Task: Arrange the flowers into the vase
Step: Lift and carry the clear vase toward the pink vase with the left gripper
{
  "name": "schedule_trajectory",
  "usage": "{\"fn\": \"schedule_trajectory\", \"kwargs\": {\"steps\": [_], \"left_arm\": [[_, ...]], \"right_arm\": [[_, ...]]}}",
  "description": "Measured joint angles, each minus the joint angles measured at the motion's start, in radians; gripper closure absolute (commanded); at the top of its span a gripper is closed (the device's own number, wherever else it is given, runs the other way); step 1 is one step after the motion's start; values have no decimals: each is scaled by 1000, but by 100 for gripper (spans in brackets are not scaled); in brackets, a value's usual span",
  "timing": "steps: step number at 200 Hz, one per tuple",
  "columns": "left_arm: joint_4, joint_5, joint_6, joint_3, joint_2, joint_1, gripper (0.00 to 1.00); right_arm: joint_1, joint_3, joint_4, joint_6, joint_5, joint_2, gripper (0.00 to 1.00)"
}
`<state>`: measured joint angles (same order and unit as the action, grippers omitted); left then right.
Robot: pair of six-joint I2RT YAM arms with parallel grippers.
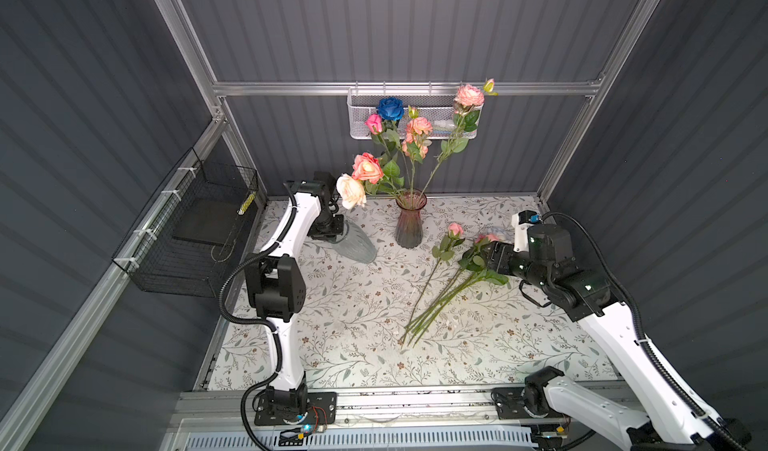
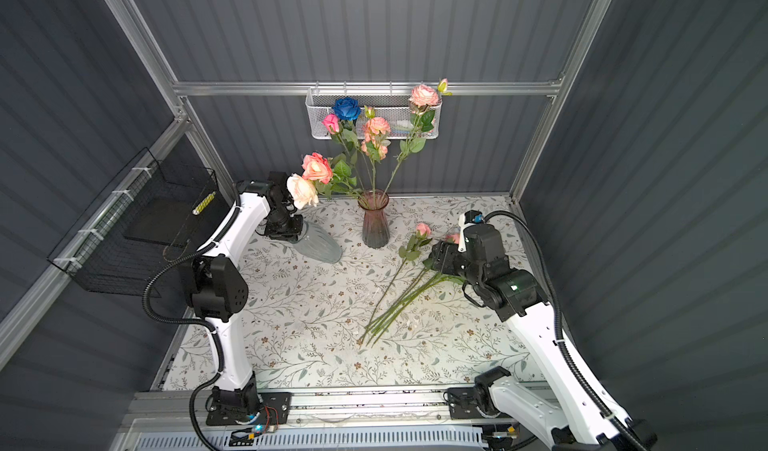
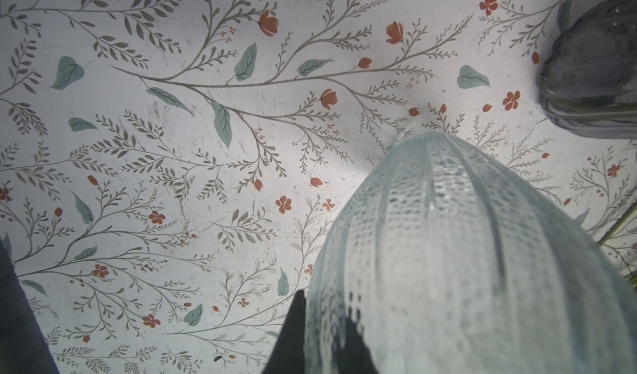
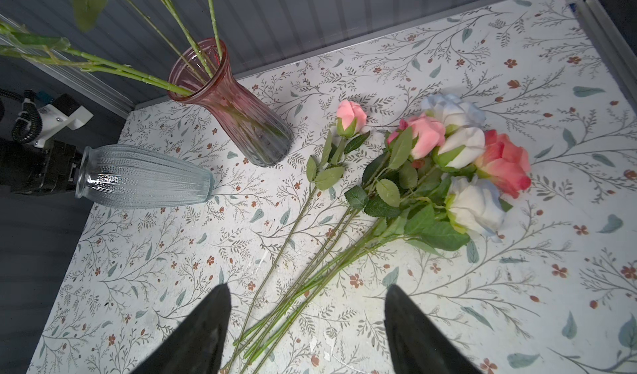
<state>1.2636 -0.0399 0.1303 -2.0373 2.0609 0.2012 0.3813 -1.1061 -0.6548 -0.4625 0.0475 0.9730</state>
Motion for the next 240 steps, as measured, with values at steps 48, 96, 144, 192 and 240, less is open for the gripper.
{"fn": "schedule_trajectory", "kwargs": {"steps": [48, 96, 144, 192, 240], "left_arm": [[36, -114, -1, 0, -21, 84, 100], [126, -196, -3, 43, -75, 171, 100], [187, -251, 35, 194, -242, 223, 100], [241, -294, 110, 300, -391, 319, 100], [259, -326, 209, 355, -398, 504, 100]], "right_arm": [[-3, 0, 4, 0, -3, 0, 28], [-3, 1, 4, 0, -14, -16, 29], [-3, 1, 5, -1, -27, -31, 29], [-3, 6, 6, -3, -46, -35, 29], [-3, 14, 7, -6, -45, -48, 29]]}}
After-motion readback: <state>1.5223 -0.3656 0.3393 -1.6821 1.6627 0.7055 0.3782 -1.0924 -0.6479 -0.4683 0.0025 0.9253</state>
